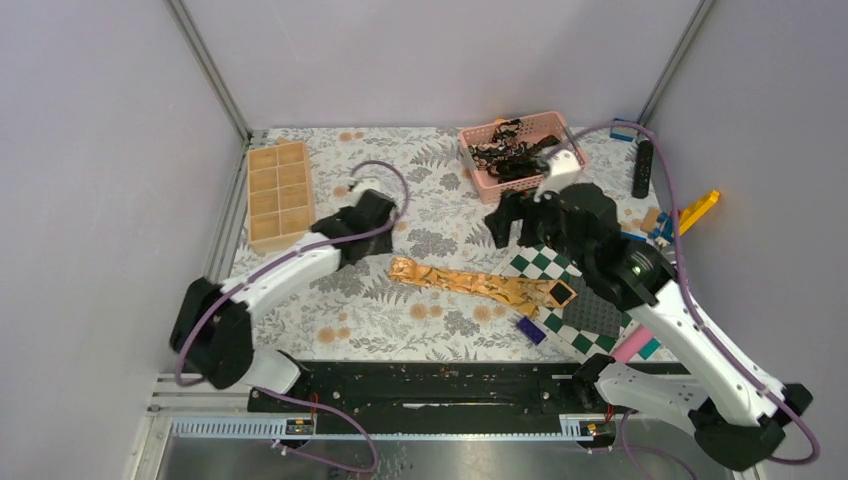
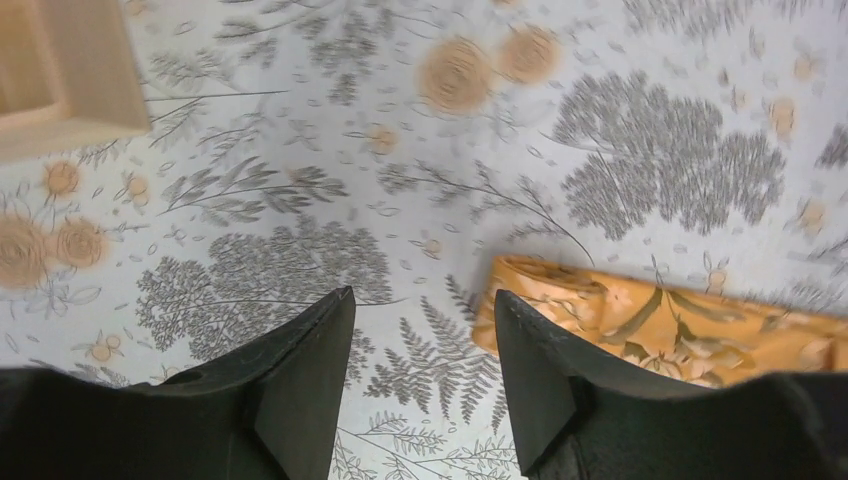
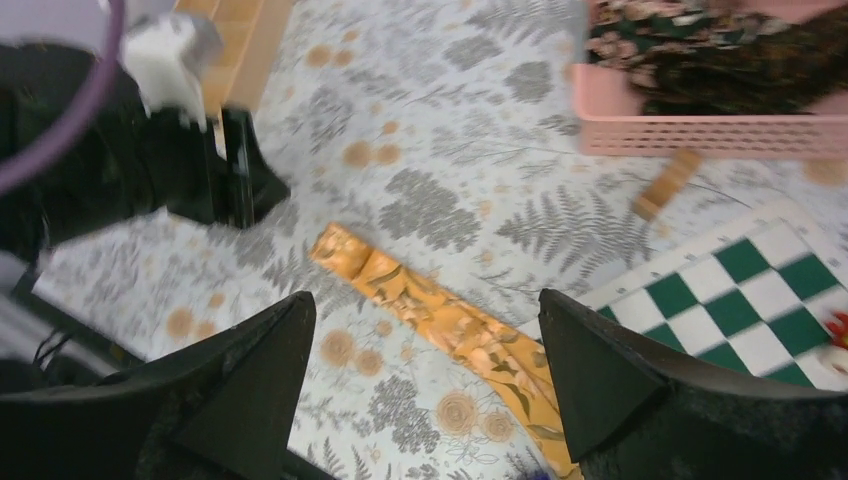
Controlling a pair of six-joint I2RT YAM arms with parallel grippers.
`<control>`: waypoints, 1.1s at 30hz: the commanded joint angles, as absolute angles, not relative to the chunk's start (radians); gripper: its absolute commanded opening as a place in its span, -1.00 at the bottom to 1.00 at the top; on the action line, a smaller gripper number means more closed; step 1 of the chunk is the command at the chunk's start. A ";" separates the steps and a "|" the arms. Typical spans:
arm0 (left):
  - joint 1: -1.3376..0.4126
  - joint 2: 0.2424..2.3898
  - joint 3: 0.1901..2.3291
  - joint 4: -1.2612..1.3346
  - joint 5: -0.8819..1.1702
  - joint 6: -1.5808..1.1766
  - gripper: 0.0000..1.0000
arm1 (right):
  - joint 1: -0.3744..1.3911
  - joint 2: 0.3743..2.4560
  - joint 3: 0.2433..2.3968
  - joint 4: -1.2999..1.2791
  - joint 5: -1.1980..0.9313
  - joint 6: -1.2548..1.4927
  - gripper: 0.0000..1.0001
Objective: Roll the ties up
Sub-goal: Roll the tie at the center of the board.
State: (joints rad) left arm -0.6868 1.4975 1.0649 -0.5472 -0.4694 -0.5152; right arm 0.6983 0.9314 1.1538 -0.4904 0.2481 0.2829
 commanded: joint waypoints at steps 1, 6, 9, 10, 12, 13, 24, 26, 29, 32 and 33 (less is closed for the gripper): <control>-0.525 1.308 0.963 -0.411 -0.272 -0.602 0.15 | 0.694 1.084 1.246 -0.585 -0.094 0.159 0.80; -0.421 1.228 0.921 -0.435 -0.271 -0.608 0.17 | 0.701 1.260 1.256 -0.503 -0.301 0.091 0.83; -0.383 1.193 0.894 -0.438 -0.268 -0.626 0.17 | 0.722 1.422 1.360 -0.541 -0.291 0.030 0.81; -0.373 1.182 0.884 -0.436 -0.264 -0.631 0.17 | 0.737 1.479 1.397 -0.567 -0.283 0.010 0.81; -0.350 1.169 0.869 -0.427 -0.250 -0.635 0.17 | 0.784 1.578 1.454 -0.599 -0.237 -0.077 0.81; -0.340 1.165 0.864 -0.425 -0.239 -0.634 0.17 | 0.823 1.619 1.473 -0.600 -0.202 -0.114 0.82; -0.307 1.129 0.813 -0.408 -0.172 -0.634 0.18 | 0.896 2.007 1.761 -0.699 -0.184 -0.270 0.79; -0.305 1.131 0.812 -0.408 -0.167 -0.636 0.18 | 0.897 2.050 1.803 -0.712 -0.190 -0.278 0.79; -0.303 1.136 0.810 -0.406 -0.154 -0.643 0.18 | 0.896 2.090 1.843 -0.715 -0.201 -0.286 0.77; -0.304 1.134 0.801 -0.393 -0.138 -0.653 0.18 | 0.896 2.126 1.876 -0.719 -0.206 -0.289 0.74; -0.303 1.134 0.799 -0.390 -0.135 -0.655 0.18 | 0.896 2.137 1.885 -0.723 -0.209 -0.288 0.73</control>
State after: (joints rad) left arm -0.3088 1.1545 0.8070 -0.4511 -0.1699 -0.6346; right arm 0.9005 2.1086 1.8111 -0.6952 -0.1791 -0.2584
